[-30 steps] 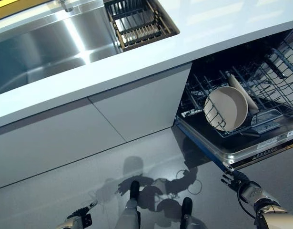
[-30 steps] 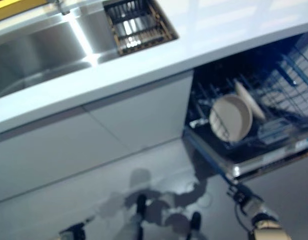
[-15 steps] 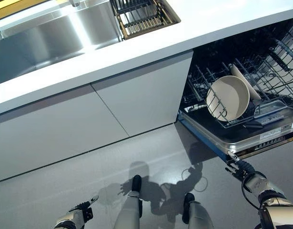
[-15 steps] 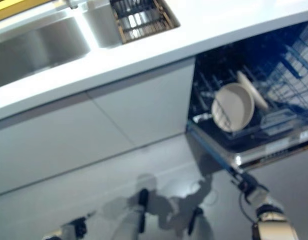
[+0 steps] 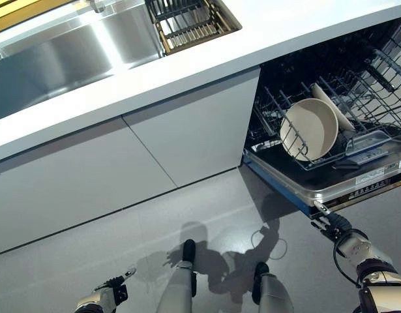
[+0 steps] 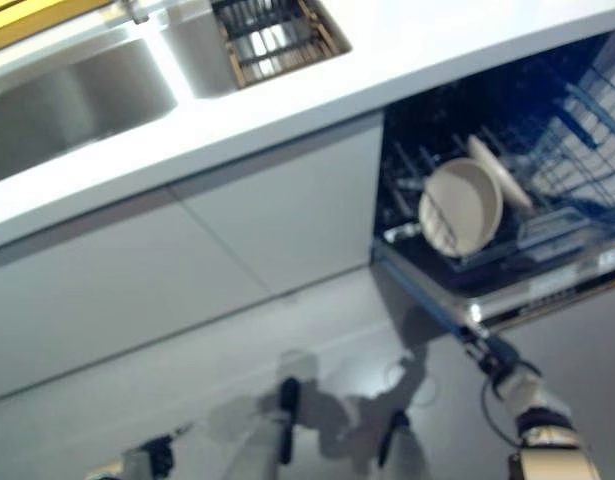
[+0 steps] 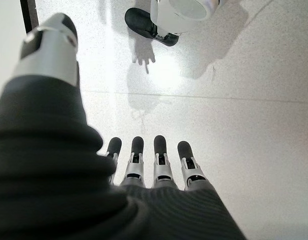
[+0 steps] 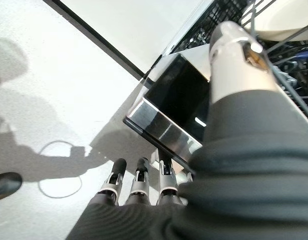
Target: Take plates into dishwasher
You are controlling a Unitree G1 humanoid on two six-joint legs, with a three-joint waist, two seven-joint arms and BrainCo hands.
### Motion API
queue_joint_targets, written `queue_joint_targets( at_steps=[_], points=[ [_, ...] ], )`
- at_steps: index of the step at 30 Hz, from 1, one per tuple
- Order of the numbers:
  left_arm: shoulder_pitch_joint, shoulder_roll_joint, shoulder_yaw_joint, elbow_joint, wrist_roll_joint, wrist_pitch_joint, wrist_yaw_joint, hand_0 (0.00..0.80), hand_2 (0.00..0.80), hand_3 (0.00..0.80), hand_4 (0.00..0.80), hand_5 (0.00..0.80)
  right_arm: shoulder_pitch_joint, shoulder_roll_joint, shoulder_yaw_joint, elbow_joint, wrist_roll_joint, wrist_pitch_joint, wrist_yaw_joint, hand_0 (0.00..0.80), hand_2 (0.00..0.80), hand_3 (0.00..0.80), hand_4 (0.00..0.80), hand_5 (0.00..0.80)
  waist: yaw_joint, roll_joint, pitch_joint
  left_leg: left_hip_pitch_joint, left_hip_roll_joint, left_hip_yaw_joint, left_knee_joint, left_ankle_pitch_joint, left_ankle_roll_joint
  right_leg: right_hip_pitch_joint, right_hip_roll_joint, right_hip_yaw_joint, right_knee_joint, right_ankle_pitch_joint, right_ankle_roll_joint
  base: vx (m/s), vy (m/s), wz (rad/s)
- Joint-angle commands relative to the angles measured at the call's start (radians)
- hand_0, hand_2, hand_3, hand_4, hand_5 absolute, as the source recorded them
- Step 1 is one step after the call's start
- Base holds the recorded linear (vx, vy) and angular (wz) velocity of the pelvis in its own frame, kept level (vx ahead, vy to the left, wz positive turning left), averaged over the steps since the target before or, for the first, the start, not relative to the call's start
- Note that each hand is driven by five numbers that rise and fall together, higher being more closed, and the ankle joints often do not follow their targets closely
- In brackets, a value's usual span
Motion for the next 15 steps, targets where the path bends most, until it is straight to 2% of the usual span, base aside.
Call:
queue_joint_targets(
  at_steps=[1,15],
  points=[
    [0.042,0.040,-0.016,-0.001,-0.014,0.008,0.005,0.000,0.000,0.000,0.000,0.000,-0.250,-0.135,-0.006,-0.227,0.076,-0.225,0.063,0.000,0.000,0.000,0.000,0.000,0.018,-0.034,-0.068,0.077,-0.021,0.043,0.039,-0.061,0.098,0.063,0.001,-0.030,-0.002,0.057,-0.042,0.047,0.016,0.01],
    [0.053,0.058,-0.024,0.016,0.006,0.020,-0.017,0.000,0.000,0.000,0.000,0.000,-0.353,-0.184,0.046,-0.201,0.101,-0.226,0.078,0.000,0.000,0.000,0.000,0.000,0.043,-0.034,-0.103,0.109,-0.032,0.029,0.030,-0.064,0.100,0.113,0.001,-0.044,-0.025,0.056,-0.049,0.020,0.005,0.02]
  ],
)
